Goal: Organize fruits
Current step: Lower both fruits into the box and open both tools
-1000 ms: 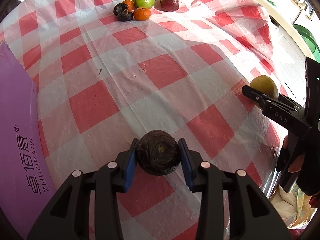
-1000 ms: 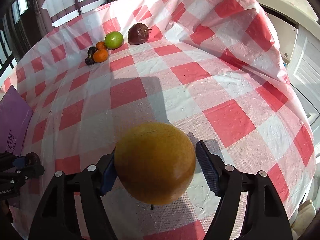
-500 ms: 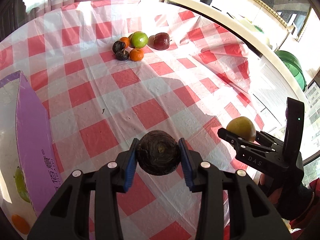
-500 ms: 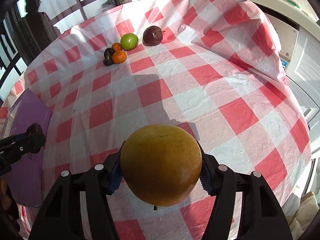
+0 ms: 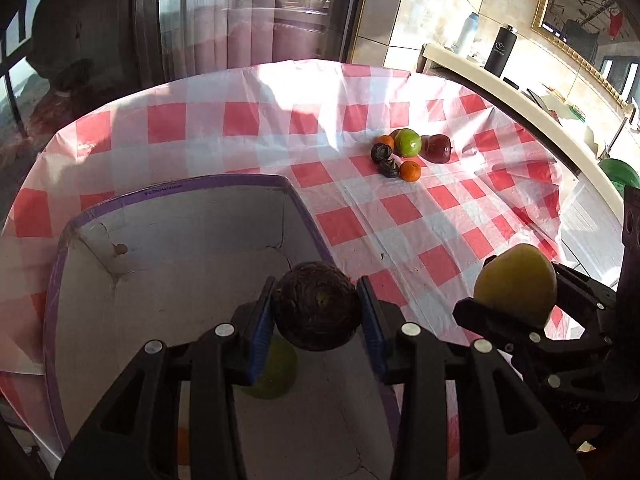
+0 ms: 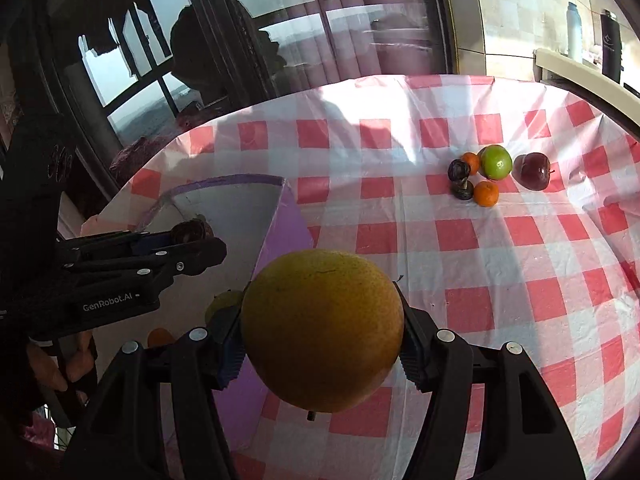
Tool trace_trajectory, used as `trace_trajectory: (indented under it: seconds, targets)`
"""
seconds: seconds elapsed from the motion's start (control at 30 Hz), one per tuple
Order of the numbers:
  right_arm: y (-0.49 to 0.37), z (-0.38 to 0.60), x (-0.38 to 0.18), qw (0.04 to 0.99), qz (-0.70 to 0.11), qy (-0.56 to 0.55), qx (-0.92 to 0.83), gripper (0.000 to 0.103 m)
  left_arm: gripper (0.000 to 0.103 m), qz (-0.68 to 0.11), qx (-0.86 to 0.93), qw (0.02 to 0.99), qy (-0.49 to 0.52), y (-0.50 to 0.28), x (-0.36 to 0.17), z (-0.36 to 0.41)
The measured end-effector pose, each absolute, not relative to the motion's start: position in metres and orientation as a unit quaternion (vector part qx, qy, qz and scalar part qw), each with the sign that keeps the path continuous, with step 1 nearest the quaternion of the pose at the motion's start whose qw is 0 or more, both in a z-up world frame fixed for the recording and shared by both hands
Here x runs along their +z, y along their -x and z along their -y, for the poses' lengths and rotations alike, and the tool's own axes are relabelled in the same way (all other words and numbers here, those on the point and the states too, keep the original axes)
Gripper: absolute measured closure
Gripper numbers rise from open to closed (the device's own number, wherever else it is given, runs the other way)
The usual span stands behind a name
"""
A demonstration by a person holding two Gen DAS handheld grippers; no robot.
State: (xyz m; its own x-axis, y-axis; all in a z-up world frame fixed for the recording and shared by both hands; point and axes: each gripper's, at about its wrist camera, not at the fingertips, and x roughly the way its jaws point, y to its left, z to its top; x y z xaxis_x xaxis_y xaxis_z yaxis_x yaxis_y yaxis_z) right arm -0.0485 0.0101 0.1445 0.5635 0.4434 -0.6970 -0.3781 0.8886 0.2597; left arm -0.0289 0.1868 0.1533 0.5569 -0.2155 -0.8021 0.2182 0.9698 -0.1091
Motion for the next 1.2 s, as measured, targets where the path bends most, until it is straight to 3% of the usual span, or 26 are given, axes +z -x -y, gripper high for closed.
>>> trace_trajectory:
  seconds: [0.27,0.57,0.9,1.07,1.2]
  targets:
    - [0.065,-0.128,0.142,0.822,-0.432,0.093,0.360,0.041,0.063,-0.512,-0.061,0.857,-0.018,0.003,0.118,-0.272]
    - [0.073,-0.192,0.097,0.732,-0.519,0.227,0.379,0.041,0.063,-0.570,-0.062,0.818,-0.045,-0.015,0.069,-0.280]
    - [0.071,-0.234,0.055,0.650,-0.590,0.308,0.366,0.041,0.061,-0.626,-0.035,0.777,-0.046,-0.024,0.017,-0.297]
    - [0.070,-0.248,0.052,0.635,-0.602,0.313,0.369,0.041,0.060,-0.613,-0.025,0.788,-0.041,-0.019,0.022,-0.310]
    - [0.068,-0.251,0.052,0.636,-0.602,0.309,0.370,0.041,0.050,-0.611,-0.016,0.791,-0.034,-0.013,0.025,-0.316]
